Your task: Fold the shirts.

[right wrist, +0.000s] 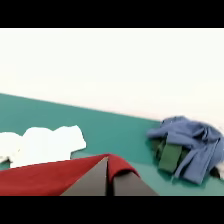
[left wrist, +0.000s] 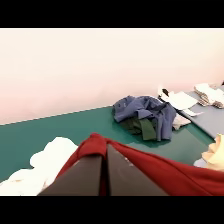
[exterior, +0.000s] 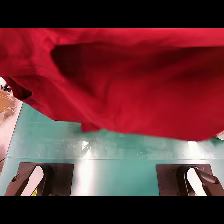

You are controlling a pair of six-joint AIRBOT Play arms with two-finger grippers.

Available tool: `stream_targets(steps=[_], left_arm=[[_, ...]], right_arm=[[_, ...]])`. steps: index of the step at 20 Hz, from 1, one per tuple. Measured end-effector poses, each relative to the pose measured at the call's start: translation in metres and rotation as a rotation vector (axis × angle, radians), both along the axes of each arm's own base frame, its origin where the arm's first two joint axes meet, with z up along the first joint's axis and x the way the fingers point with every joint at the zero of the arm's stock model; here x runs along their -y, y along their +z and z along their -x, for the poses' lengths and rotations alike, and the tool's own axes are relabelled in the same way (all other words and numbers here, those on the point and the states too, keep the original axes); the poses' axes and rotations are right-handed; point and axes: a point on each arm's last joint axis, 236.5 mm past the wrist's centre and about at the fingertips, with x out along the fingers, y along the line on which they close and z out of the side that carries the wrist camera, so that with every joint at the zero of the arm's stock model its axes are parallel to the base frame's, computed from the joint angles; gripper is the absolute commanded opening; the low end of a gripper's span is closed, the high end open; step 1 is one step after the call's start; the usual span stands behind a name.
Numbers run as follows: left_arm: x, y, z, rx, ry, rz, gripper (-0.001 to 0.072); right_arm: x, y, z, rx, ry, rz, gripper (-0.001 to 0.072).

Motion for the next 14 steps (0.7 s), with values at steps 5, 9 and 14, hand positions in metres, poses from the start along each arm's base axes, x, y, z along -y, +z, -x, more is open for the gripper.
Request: stream_targets(steps=[5, 9, 14], left_arm=[[-0.001, -0.019, -0.012, -0.098, -0.046, 0.041, 0.0021], [-0.013, -0.101, -0.077, -0.369, -0.127, 0.125, 0.0021], [0.012, -0.253, -0.194, -0.639, -0.135, 0.128, 0.0021]], right_arm=[[0.023, -0.094, -0.078, -0.381, 0.066, -0.136, 0.0022], [0.013, -0.220, -0.159, -0.683, 0.164, -0.213, 0.0022], [0.016, -0.330, -0.248, -0.813, 0.130, -0.224, 0.0022]])
